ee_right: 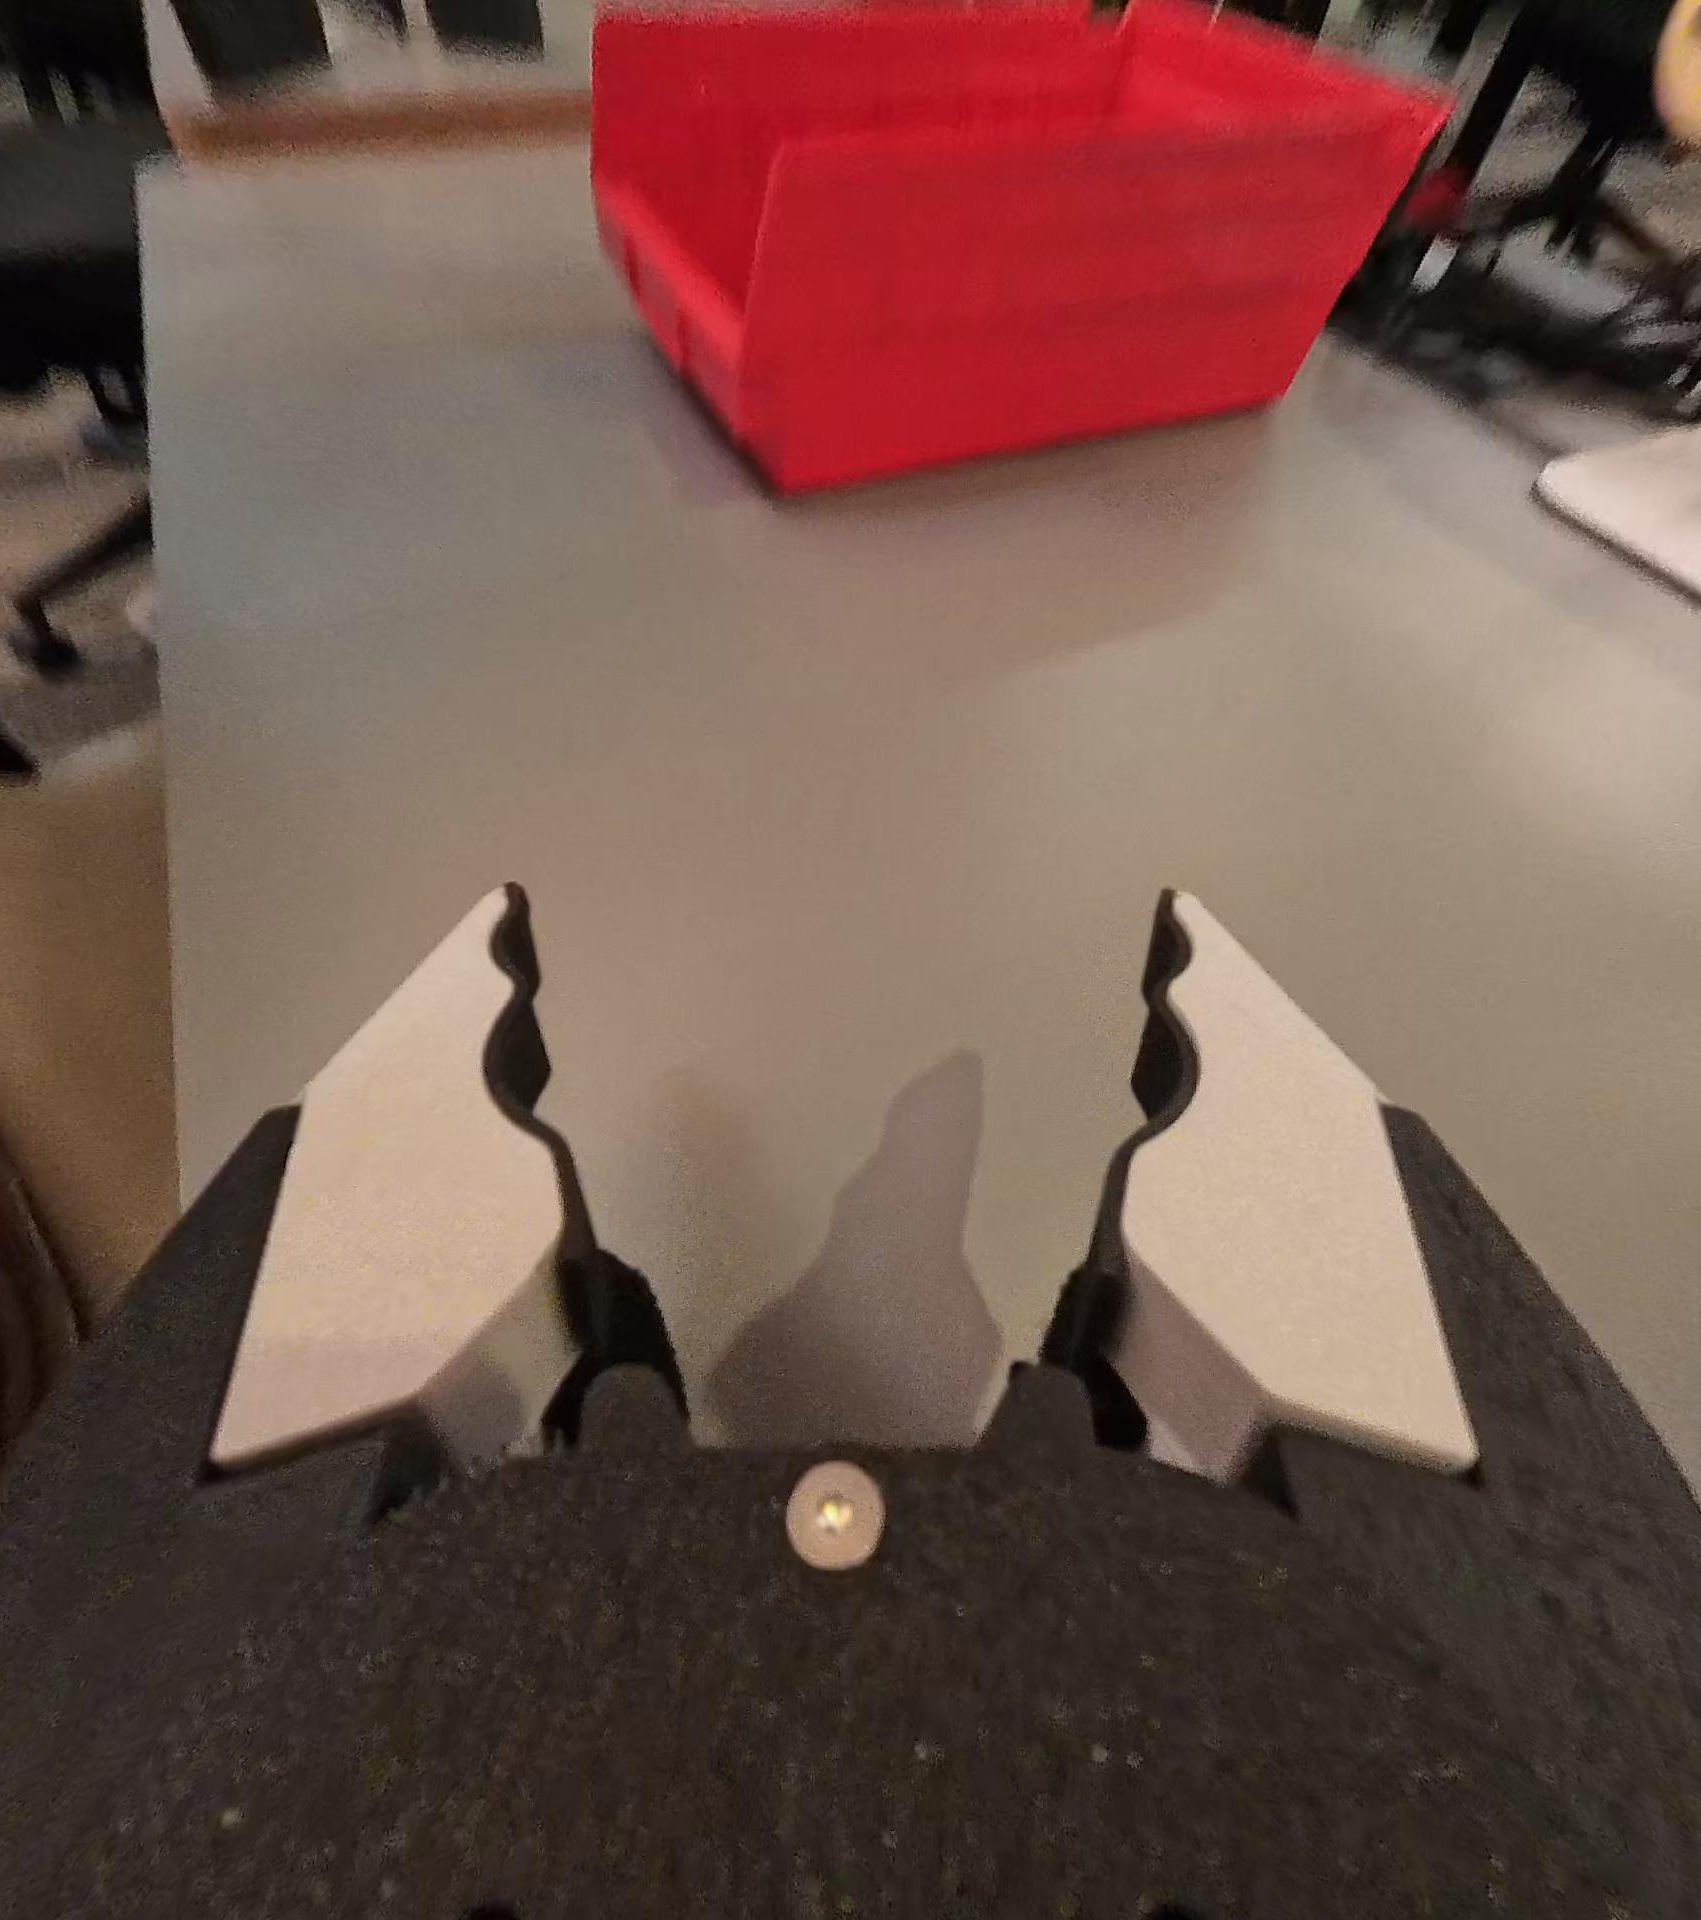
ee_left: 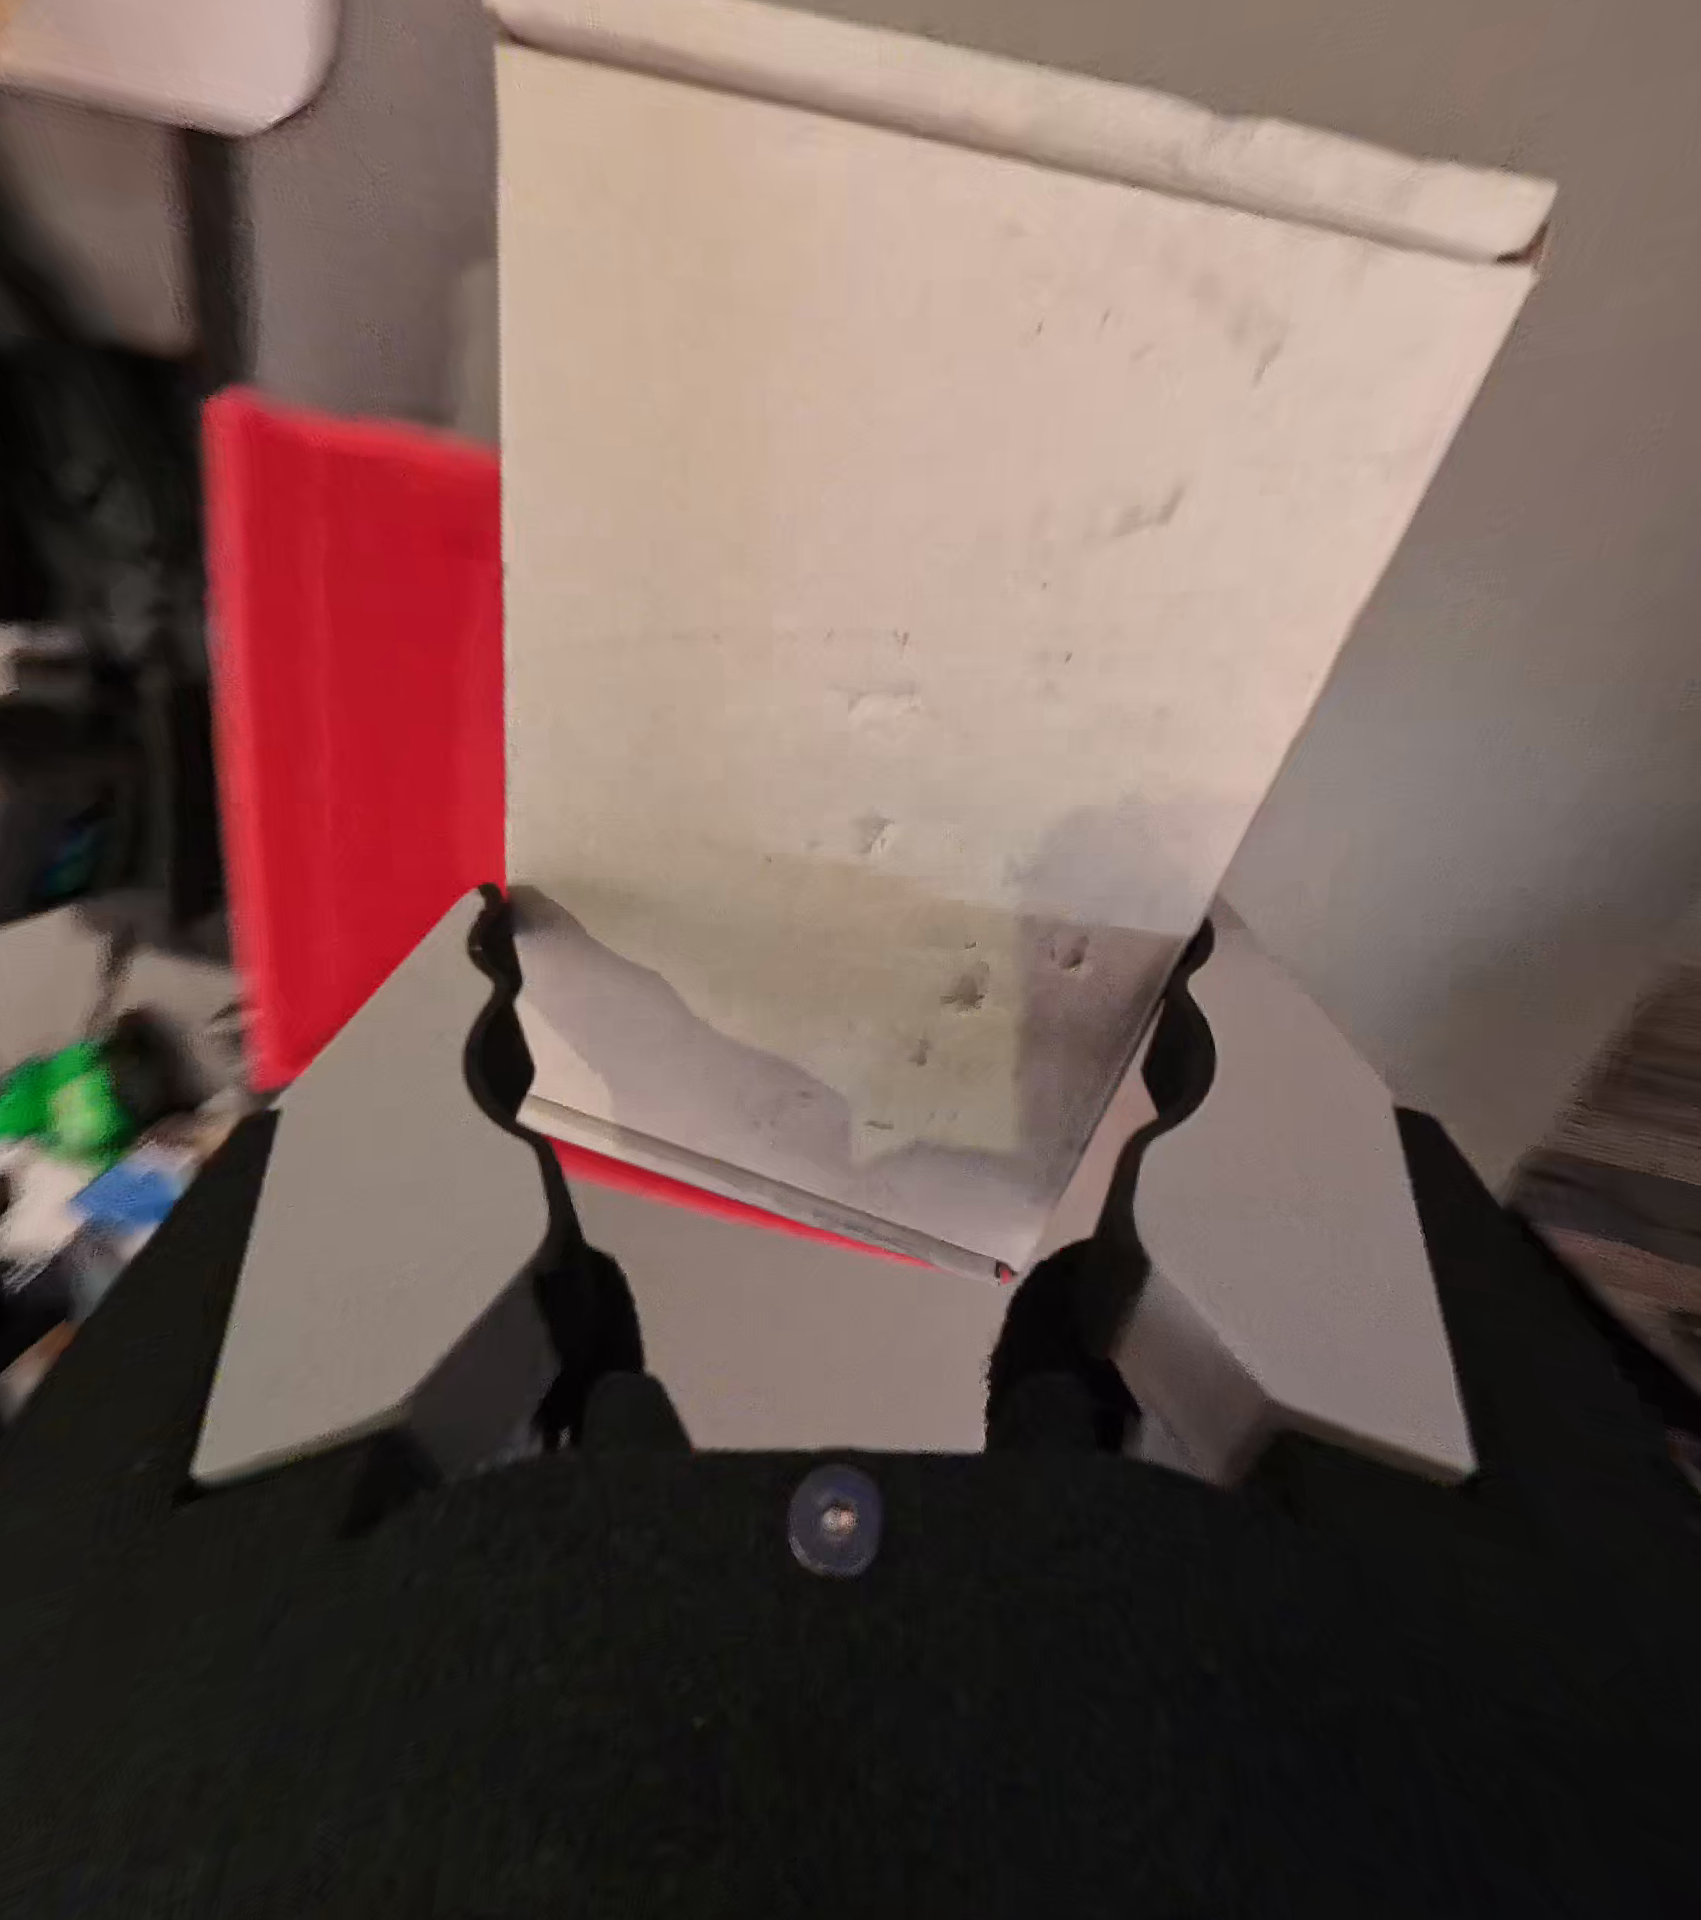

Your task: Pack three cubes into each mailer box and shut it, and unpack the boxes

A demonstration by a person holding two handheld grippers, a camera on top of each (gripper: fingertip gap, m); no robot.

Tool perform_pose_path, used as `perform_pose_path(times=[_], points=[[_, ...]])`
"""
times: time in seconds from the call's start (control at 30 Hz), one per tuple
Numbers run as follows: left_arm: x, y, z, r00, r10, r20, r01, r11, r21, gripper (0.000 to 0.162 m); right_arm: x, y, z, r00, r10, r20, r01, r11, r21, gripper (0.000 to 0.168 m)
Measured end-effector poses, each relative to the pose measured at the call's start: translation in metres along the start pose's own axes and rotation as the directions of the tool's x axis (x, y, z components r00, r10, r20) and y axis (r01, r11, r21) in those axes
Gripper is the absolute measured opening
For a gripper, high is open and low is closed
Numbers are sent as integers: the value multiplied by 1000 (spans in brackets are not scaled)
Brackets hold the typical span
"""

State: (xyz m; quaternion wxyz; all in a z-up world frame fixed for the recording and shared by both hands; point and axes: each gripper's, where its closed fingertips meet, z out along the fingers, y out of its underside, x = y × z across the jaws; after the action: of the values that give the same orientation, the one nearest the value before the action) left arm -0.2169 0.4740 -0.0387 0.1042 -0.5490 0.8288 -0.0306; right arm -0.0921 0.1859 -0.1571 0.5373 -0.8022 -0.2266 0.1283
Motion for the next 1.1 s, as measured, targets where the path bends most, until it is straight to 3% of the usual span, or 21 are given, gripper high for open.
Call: perform_pose_path(times=[0.1,0.2,0.33,0.43,0.5,0.57,0.6,0.63,0.67,0.7,0.83,0.93,1.0,1.03,1.1], points=[[61,-37,-3,979,59,-194,-52,998,39,120,6,-25,4,998,63,-17,-62,995,84,114],[122,-78,2,919,135,-370,-118,991,68,120,2,-62,-3,995,-69,-77,81,982,169,117],[182,-121,28,830,199,-521,-200,978,54,119,-9,-90,-14,963,-221,-153,246,954,173,124],[214,-133,60,777,207,-594,-269,963,-15,119,-8,-75,-9,948,-280,-154,296,951,92,120],[219,-132,81,782,215,-585,-312,948,-69,120,-15,-56,-6,936,-344,-75,347,937,40,89],[220,-139,91,783,177,-596,-264,963,-60,120,-8,-39,-5,934,-353,-60,354,935,-4,87],[220,-145,91,781,158,-604,-219,975,-29,117,-6,-36,-7,945,-326,-40,326,945,11,86],[218,-150,90,783,146,-605,-175,985,11,101,-2,-34,-9,965,-263,-10,263,964,20,86],[217,-153,89,784,143,-604,-142,989,49,100,6,-32,-11,986,-166,10,166,986,15,83],[217,-154,88,796,141,-588,-113,990,85,113,16,-29,-14,998,-65,16,65,998,2,82],[216,-163,98,887,127,-443,4,959,283,124,38,-3,-24,990,136,45,-133,989,-56,80],[215,-180,102,922,26,-387,173,866,470,120,32,8,-24,945,292,147,-283,956,-82,80],[214,-191,96,926,-1,-376,252,744,619,126,30,12,-22,929,327,172,-316,945,-88,80],[214,-193,92,926,4,-376,275,677,683,122,33,12,-21,932,324,166,-316,946,-70,81],[219,-192,87,901,19,-434,349,564,748,96,48,20,-22,951,302,64,-297,952,-76,71]])
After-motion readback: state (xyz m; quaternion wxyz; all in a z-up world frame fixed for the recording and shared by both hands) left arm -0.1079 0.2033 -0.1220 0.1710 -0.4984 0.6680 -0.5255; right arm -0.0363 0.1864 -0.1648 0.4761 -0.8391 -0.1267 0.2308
